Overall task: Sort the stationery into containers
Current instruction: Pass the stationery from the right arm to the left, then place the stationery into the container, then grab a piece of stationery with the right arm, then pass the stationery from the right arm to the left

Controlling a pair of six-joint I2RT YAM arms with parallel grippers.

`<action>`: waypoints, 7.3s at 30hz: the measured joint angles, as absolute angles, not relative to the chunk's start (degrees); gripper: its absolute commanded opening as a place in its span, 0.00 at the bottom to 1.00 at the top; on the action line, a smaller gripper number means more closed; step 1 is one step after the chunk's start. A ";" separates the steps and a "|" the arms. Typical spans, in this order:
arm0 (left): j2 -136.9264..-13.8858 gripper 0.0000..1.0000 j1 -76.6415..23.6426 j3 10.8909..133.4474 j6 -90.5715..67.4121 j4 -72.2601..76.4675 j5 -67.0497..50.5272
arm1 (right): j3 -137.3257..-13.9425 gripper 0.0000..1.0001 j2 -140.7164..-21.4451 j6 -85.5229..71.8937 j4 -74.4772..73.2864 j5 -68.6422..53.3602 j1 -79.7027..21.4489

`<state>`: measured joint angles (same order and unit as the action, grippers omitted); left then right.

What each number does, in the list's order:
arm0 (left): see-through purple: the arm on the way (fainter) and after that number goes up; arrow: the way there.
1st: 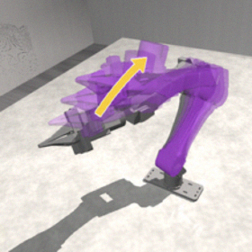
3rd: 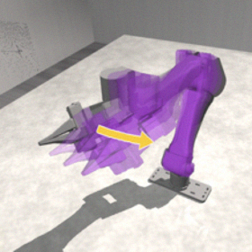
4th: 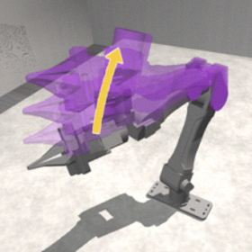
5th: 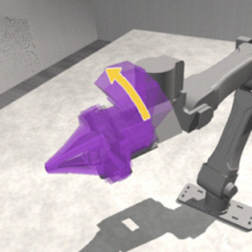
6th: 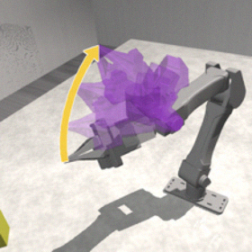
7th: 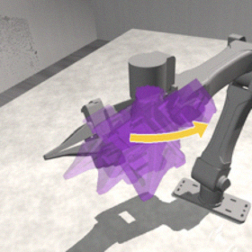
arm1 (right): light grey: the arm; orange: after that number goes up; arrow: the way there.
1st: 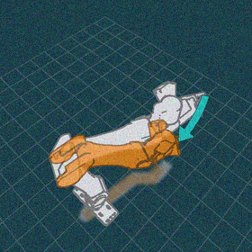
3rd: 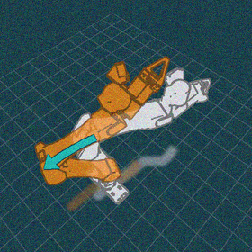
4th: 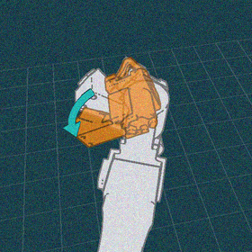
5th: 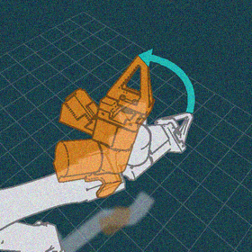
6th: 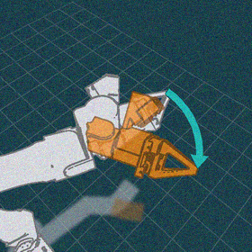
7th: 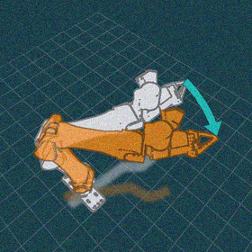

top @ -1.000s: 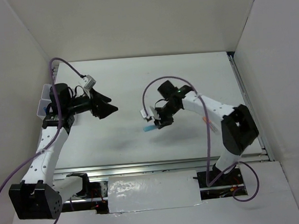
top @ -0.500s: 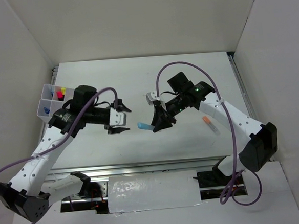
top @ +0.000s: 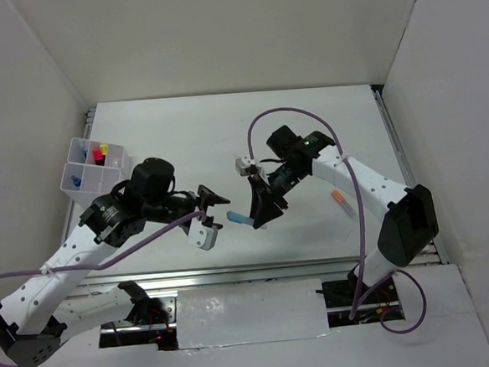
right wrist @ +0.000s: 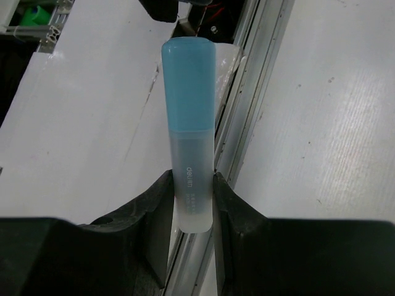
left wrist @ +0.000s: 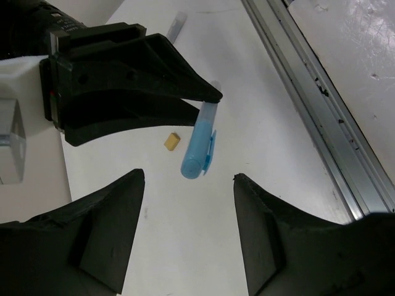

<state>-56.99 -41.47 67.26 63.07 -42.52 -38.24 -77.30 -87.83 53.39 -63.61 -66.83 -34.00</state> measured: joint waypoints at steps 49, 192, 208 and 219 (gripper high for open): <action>-57.76 0.00 -47.59 62.67 54.78 -39.51 -30.50 | -80.90 0.80 -86.21 42.70 -58.72 -65.21 -32.86; -75.94 0.69 -19.40 66.00 -27.31 -19.51 -39.53 | -68.45 0.00 -77.91 16.91 -38.89 -21.06 -44.12; -77.69 0.67 -21.30 59.79 -31.99 -13.89 -47.31 | -71.70 0.00 -80.79 14.83 -37.78 -8.73 -48.99; -77.67 0.50 -21.30 54.98 -34.98 -10.94 -50.09 | -75.53 0.00 -83.42 14.94 -38.19 -7.25 -50.52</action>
